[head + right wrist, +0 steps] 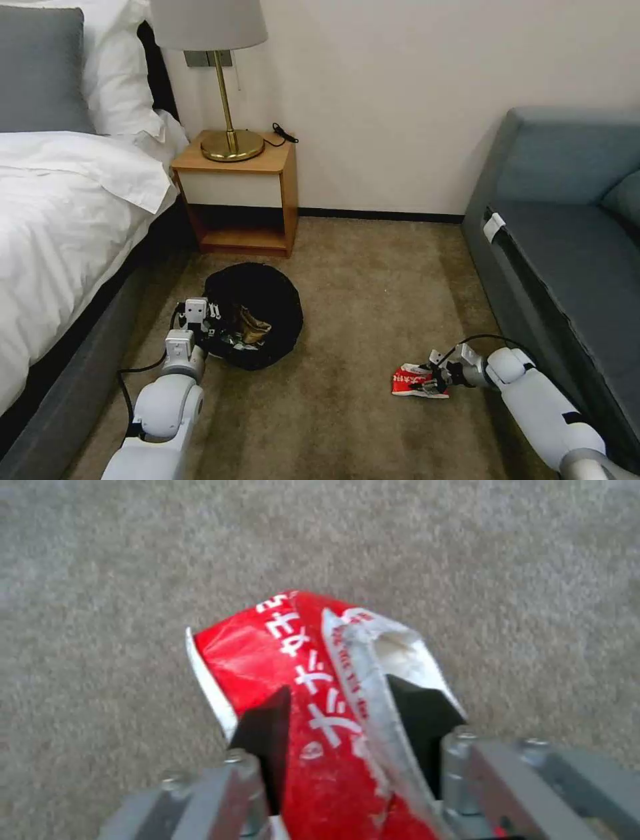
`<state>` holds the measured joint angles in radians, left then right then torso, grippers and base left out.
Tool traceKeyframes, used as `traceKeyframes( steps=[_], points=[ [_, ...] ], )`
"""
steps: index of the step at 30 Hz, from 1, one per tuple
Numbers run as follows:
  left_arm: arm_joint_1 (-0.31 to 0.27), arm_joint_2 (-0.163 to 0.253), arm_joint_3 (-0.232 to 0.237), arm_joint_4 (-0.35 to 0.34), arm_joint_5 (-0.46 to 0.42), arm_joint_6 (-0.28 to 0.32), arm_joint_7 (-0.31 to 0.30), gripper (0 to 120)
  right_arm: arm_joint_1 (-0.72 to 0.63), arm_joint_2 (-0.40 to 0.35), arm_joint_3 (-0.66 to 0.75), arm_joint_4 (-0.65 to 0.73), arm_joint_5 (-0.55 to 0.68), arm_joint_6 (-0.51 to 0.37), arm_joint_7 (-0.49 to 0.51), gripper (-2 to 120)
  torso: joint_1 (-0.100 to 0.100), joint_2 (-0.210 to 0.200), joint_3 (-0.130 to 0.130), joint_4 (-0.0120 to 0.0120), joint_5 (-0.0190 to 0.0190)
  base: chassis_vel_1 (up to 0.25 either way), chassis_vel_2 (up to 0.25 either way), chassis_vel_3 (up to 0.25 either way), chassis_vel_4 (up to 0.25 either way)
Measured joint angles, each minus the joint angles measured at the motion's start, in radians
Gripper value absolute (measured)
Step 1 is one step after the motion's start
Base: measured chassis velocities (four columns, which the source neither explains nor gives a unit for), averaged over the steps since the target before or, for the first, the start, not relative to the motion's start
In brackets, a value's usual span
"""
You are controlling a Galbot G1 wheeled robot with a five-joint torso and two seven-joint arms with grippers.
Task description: Pick up the trash bin, then pick up the garbage on the floor and place it into the trash bin.
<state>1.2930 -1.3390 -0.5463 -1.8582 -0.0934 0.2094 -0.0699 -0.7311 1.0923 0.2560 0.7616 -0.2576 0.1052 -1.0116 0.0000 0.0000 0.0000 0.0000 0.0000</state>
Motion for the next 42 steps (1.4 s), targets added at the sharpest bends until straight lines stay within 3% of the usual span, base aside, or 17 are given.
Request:
traceKeyframes(
  steps=[4, 6, 9, 16, 21, 25, 26, 30, 32, 37, 42],
  points=[
    [0.001, -0.002, 0.001, 0.0, 0.001, -0.001, 0.0, 4, 0.003, 0.001, 0.005, 0.003, 0.012, 0.0, -0.004, 17, 0.0, 0.0, 0.0, 0.0, 0.0, 0.0, 0.0, 0.0, 0.0],
    [0.001, -0.002, 0.001, 0.0, 0.001, -0.001, 0.0, 4, 0.003, 0.001, 0.005, 0.003, 0.013, 0.0, -0.004, 16, 0.0, 0.0, 0.0, 0.0, 0.0, 0.0, 0.0, 0.0, 0.0],
    [0.001, -0.001, 0.001, 0.002, 0.003, -0.001, 0.001, 4, 0.008, 0.004, 0.014, 0.007, 0.023, 0.005, -0.008, 0, 0.0, 0.0, 0.0, -0.0001, 0.0, 0.0, 0.0, 0.0, 0.0],
    [0.0, 0.001, 0.002, 0.004, 0.005, -0.003, 0.006, 4, 0.043, 0.029, 0.045, 0.015, 0.09, 0.025, -0.044, 0, 0.0, 0.0, 0.0, 0.0, 0.0, 0.0, 0.0, 0.0, 0.0],
    [-0.001, 0.004, 0.002, 0.008, 0.006, -0.006, 0.012, 4, 0.052, 0.049, 0.052, 0.057, 0.208, 0.023, -0.053, 0, 0.0, 0.0, 0.0, -0.0001, 0.0, 0.0, 0.0, 0.0, 0.0],
    [-0.003, 0.007, 0.008, 0.015, 0.005, -0.009, 0.016, 4, 0.047, 0.066, 0.016, 0.18, 0.438, -0.031, -0.02, 0, 0.0, 0.0, 0.0, -0.0001, -0.0004, 0.0, 0.0, 0.0, 0.0],
    [-0.003, 0.007, 0.008, 0.015, 0.005, -0.009, 0.016, 4, 0.047, 0.066, 0.016, 0.18, 0.438, -0.031, -0.02, 0, 0.0, 0.0, 0.0, -0.0001, -0.0004, 0.0, 0.0, 0.0, 0.0],
    [-0.003, 0.002, 0.026, 0.016, 0.004, -0.011, 0.017, 4, 0.016, 0.122, -0.059, 0.345, 0.751, -0.111, 0.094, 0, 0.0, 0.0, 0.0, 0.0, -0.0003, 0.0, 0.0, 0.0, 0.0],
    [-0.003, 0.001, 0.029, 0.016, 0.003, -0.011, 0.017, 4, 0.012, 0.132, -0.074, 0.37, 0.78, -0.115, 0.122, 0, 0.0, 0.0, 0.0, 0.0, 0.0001, 0.0, 0.0, 0.0, 0.0],
    [-0.009, -0.009, 0.05, 0.016, -0.001, -0.011, 0.017, 4, 0.0, 0.207, -0.168, 0.442, 0.922, -0.081, 0.321, 0, 0.0, 0.0, 0.0, 0.0001, 0.0, 0.0, 0.0, 0.0, 0.0],
    [-0.017, -0.019, 0.064, 0.014, 0.001, -0.01, 0.017, 4, 0.004, 0.271, -0.19, 0.424, 0.924, -0.041, 0.374, 0, 0.0, 0.0, 0.0, 0.0001, -0.0002, 0.0, 0.0, 0.0, 0.0]
  ],
)
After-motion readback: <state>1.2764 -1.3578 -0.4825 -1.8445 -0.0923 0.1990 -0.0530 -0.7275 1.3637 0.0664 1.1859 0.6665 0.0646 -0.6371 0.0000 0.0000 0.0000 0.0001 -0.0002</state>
